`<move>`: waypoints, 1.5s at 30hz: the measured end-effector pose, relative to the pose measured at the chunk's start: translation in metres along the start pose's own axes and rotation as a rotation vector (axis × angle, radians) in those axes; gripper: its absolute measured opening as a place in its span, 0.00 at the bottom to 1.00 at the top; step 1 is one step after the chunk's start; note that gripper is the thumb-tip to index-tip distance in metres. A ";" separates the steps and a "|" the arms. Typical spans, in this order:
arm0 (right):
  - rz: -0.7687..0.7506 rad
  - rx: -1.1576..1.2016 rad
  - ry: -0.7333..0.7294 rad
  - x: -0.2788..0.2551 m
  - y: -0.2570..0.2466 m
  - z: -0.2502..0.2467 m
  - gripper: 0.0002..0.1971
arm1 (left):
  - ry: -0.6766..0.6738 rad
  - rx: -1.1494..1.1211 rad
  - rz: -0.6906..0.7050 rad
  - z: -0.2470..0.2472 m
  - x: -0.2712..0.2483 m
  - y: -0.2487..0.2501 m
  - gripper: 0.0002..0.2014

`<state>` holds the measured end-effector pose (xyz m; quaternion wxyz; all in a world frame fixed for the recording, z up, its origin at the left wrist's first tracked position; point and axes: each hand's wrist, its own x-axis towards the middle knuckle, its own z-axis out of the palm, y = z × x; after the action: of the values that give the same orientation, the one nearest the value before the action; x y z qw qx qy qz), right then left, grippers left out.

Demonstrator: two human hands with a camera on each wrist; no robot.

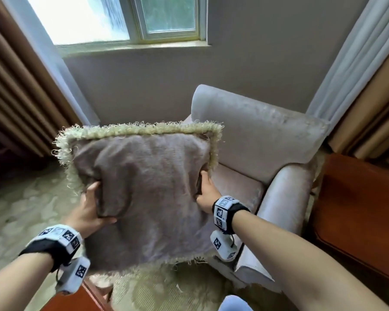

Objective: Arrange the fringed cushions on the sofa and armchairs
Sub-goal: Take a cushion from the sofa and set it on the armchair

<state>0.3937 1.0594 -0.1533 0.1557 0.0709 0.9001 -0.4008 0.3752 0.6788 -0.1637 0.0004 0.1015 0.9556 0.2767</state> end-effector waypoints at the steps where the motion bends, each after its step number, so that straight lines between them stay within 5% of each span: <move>1: 0.009 -0.002 0.011 0.015 0.001 -0.006 0.44 | 0.003 0.009 0.005 0.004 0.018 0.002 0.66; 17: 0.156 0.056 0.140 0.229 0.044 -0.126 0.44 | -0.086 -0.004 -0.010 0.081 0.280 0.060 0.65; 25: 0.388 0.089 0.286 0.287 0.091 -0.176 0.46 | -0.194 0.011 0.133 0.140 0.421 0.111 0.62; 30: 0.581 0.114 0.410 0.300 0.129 -0.193 0.47 | -0.331 0.088 0.378 0.203 0.519 0.134 0.65; 38: 0.691 0.166 0.642 0.334 0.197 -0.181 0.43 | -0.454 -0.061 0.423 0.309 0.583 0.149 0.59; 45: 0.780 0.189 0.647 0.373 0.282 -0.136 0.43 | -0.445 -0.116 0.336 0.407 0.594 0.116 0.56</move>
<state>0.0834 1.3501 -0.3907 0.0001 0.5354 0.7686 -0.3502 -0.1609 1.1057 -0.4145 0.1701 0.3163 0.8844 0.2980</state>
